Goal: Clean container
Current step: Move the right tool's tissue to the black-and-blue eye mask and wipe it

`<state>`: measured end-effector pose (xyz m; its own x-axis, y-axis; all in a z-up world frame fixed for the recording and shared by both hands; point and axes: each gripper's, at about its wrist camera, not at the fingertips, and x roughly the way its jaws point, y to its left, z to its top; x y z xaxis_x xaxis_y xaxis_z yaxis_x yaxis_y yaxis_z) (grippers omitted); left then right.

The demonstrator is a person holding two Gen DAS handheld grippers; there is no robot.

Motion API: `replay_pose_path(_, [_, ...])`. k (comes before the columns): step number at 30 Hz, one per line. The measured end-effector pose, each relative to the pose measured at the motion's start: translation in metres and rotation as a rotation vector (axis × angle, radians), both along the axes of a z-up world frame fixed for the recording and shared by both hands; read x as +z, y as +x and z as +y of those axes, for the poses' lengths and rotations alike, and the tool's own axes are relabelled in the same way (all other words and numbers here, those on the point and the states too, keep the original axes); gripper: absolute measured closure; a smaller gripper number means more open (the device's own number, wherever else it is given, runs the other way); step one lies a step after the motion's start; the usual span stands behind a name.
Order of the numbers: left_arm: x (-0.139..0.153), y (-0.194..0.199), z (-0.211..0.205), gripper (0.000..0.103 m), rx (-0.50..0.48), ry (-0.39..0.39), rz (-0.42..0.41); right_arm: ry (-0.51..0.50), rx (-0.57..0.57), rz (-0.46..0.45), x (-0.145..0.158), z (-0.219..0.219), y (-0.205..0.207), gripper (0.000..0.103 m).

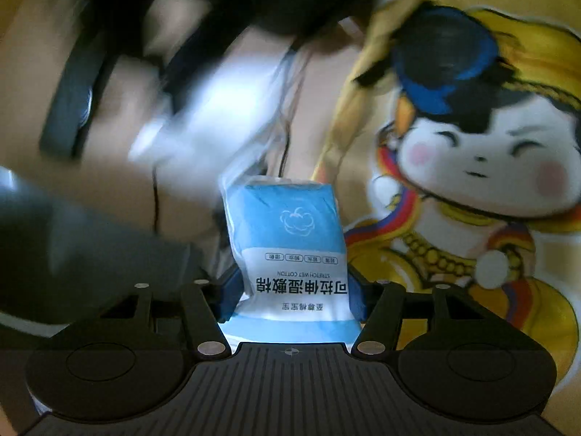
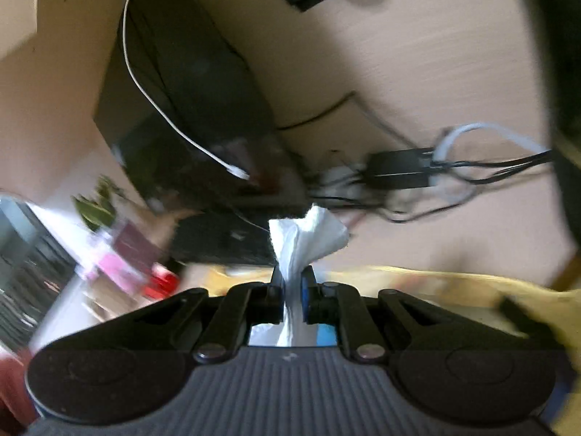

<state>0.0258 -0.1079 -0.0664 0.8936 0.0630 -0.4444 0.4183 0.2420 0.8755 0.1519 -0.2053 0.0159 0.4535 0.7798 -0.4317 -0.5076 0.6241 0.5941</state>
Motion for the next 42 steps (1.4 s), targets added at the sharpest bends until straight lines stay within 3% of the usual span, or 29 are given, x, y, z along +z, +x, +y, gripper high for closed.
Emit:
replay_pose_path(2, [-0.004,-0.006,-0.005,0.038,-0.027,0.018,-0.013,-0.041,0.024,0.015,-0.007,0.016,0.008,0.093])
replay_pose_path(5, [0.005,0.001,-0.002,0.038,0.045,-0.09,0.056,-0.171,0.016,-0.007,-0.022,0.026,0.006,0.093])
replay_pose_path(10, [0.012,0.01,0.002,0.038,0.155,-0.273,0.19,-0.295,-0.036,-0.008,-0.043,0.008,-0.001,0.093])
replay_pose_path(13, [0.018,0.014,0.0,0.032,0.181,-0.374,0.268,-0.321,-0.056,0.022,-0.052,-0.006,-0.004,0.093])
replay_pose_path(25, [0.031,0.023,0.0,0.022,0.236,-0.548,0.415,-0.324,-0.094,0.089,-0.065,-0.025,-0.009,0.092])
replay_pose_path(30, [0.043,0.024,0.008,0.02,0.273,-0.613,0.426,-0.328,-0.11,0.087,-0.065,-0.033,-0.014,0.092])
replay_pose_path(35, [0.078,0.032,0.031,0.012,0.333,-0.856,0.49,-0.361,-0.219,-0.014,-0.05,-0.067,-0.034,0.092])
replay_pose_path(38, [0.084,0.038,0.015,0.011,0.251,-0.907,0.519,-0.406,-0.319,-0.005,-0.051,-0.1,-0.039,0.091])
replay_pose_path(42, [0.064,0.046,-0.029,0.009,0.071,-0.847,0.59,-0.395,-0.417,0.102,-0.063,-0.137,-0.036,0.091])
